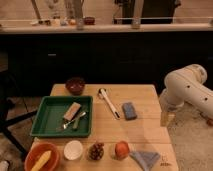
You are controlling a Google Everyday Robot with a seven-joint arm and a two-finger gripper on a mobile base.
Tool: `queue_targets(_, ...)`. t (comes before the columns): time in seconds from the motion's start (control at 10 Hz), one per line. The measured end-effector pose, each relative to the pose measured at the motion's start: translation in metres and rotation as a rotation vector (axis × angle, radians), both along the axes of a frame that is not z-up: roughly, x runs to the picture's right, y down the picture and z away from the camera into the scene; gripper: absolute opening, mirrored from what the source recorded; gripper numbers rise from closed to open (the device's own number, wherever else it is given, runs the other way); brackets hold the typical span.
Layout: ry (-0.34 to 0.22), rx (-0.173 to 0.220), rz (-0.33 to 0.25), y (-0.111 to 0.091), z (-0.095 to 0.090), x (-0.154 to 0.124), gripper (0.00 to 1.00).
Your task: Place sponge in paper cup
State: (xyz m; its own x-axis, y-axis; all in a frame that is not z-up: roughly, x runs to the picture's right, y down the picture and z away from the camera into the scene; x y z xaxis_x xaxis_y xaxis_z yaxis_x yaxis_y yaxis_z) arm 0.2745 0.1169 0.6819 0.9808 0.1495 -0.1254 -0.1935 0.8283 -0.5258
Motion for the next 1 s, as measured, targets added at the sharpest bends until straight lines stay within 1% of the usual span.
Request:
queue_targets(0.1, 0.042, -0.005, 0.081, 0.004, 0.003, -0.017, 0.8)
queue_targets(0.4, 0.092, -0.015, 0.19, 0.012, 0.012, -0.043, 0.8)
queue_targets(0.5, 0.099, -0.018, 0.211, 0.014, 0.013, -0.047, 0.8)
queue_targets(1.0, 0.1, -0.018, 0.215, 0.014, 0.014, -0.049, 0.8)
